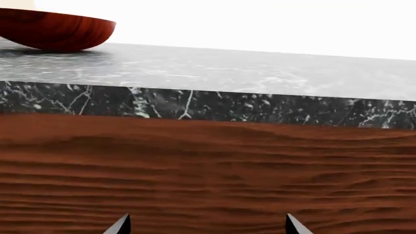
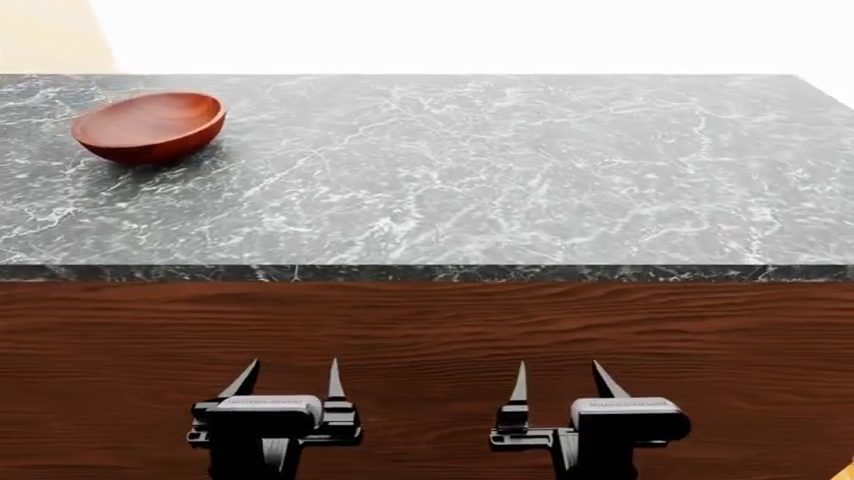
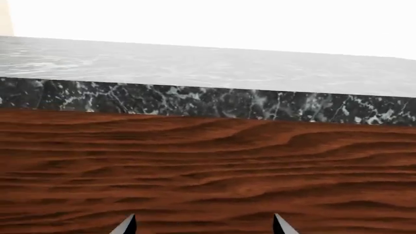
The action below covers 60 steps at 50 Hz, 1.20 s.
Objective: Pick the bowl and pitcher and place them in the sink. Then turn on the water.
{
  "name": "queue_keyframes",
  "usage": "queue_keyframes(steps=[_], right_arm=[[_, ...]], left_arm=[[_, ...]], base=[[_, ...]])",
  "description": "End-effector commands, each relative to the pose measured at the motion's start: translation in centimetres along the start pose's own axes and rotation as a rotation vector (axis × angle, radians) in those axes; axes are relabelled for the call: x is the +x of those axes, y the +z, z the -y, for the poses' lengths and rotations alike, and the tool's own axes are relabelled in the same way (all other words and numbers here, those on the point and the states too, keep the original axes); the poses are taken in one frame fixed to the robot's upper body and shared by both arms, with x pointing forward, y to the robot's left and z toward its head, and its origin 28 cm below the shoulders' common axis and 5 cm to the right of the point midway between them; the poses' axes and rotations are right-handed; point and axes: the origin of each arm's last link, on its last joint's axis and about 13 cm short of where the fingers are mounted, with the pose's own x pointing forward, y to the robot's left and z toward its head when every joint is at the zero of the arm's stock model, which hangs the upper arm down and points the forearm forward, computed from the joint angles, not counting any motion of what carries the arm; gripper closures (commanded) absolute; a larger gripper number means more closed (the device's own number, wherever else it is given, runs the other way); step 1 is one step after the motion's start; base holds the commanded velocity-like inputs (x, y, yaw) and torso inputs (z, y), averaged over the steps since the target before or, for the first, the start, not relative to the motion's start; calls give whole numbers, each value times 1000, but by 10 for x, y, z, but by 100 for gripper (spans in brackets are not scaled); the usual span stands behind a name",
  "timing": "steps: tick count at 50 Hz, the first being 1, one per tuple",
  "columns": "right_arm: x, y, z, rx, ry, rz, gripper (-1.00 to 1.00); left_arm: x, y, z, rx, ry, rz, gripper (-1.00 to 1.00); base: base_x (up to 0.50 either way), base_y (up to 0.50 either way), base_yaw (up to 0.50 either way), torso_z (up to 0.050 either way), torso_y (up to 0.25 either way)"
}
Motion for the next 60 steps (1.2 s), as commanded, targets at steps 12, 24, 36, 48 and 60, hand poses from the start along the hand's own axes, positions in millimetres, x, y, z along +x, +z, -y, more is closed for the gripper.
queue_keyframes(steps=[12, 24, 36, 48, 60], right_arm=[[-1, -2, -1, -19, 1, 1, -100], [-1, -3, -2, -24, 0, 2, -100], [-1, -3, -2, -26, -1, 3, -100], [-1, -3, -2, -29, 0, 3, -100], [-1, -4, -2, -29, 0, 1, -100]], left_arm=[[-1, -1, 1, -9, -14, -10, -100], [-1, -2, 1, -12, -16, -15, -100], [-1, -2, 1, -12, -20, -16, -100], [-1, -2, 1, -13, -20, -16, -100], [-1, -1, 1, -15, -21, -13, -100]], base=[[0, 500, 0, 50, 10], [0, 500, 0, 50, 10], [0, 500, 0, 50, 10], [0, 500, 0, 50, 10], [0, 500, 0, 50, 10]])
